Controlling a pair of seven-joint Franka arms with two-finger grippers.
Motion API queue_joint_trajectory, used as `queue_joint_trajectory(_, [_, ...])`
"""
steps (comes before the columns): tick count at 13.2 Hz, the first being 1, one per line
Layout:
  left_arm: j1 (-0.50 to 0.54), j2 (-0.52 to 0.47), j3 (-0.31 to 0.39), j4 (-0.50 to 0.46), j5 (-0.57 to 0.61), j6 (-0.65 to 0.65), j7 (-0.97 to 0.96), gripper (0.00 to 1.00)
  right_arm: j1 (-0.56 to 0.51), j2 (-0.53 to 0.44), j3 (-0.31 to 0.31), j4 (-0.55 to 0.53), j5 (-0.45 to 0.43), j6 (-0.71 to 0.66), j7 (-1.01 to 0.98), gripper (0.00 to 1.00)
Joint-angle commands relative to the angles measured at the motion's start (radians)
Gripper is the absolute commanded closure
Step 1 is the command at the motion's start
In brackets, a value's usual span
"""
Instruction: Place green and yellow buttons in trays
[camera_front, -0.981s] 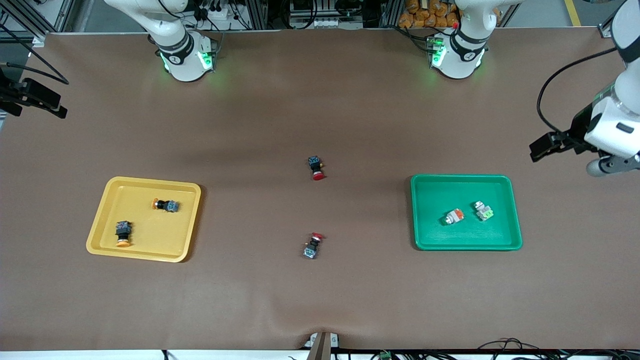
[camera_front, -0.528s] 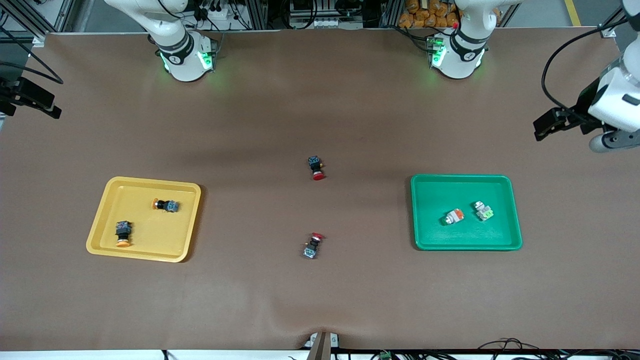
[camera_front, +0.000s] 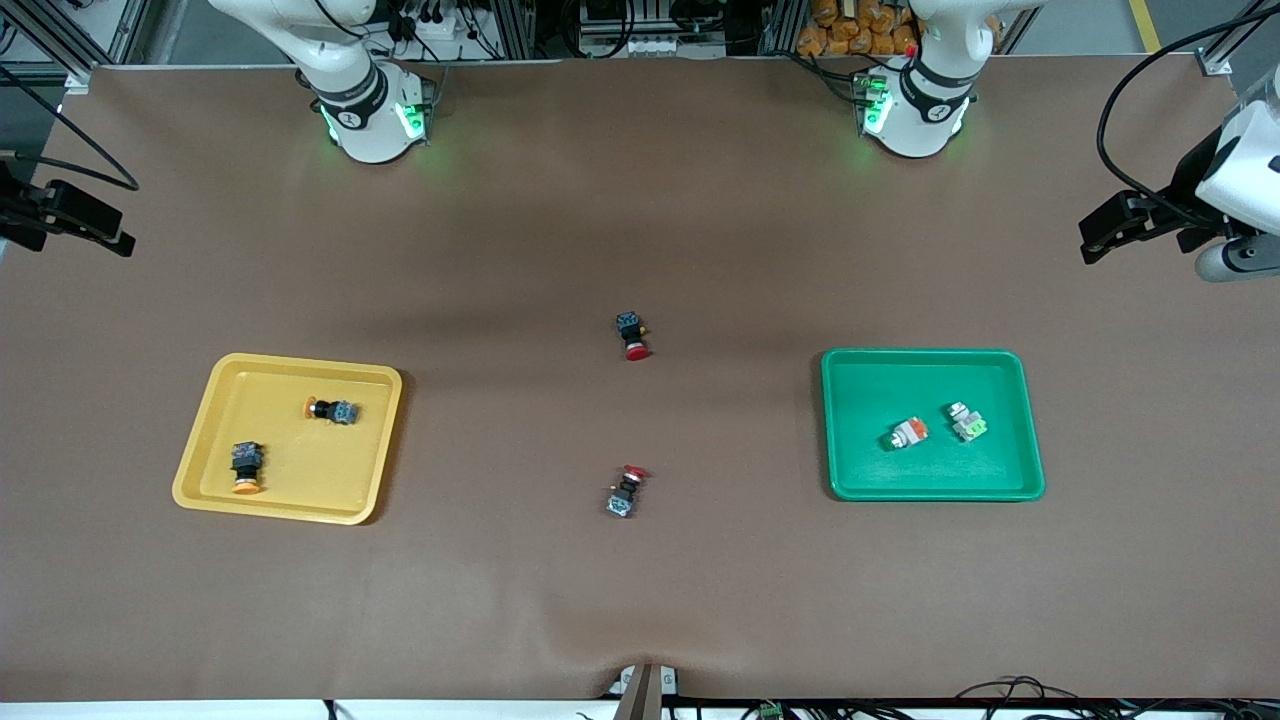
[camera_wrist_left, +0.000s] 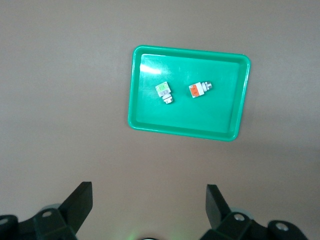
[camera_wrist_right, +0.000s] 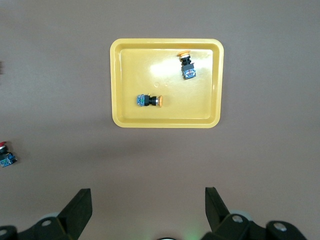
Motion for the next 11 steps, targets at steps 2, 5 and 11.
queue_joint_trajectory(2, [-0.099,-0.015,0.108,0.01,-0.026,-0.046,0.055,0.0,-0.003,0.012,0.009,0.028,-0.008,-0.013,0.013,0.0])
queue_joint_trajectory(5, [-0.152,-0.023,0.194,0.01,-0.043,-0.074,0.057,0.0,-0.011,0.013,0.009,0.028,-0.007,-0.017,0.013,0.0])
queue_joint_trajectory(11, [-0.161,-0.051,0.214,-0.025,-0.073,-0.104,0.075,0.0,-0.012,0.015,0.009,0.026,-0.01,-0.02,0.011,0.0])
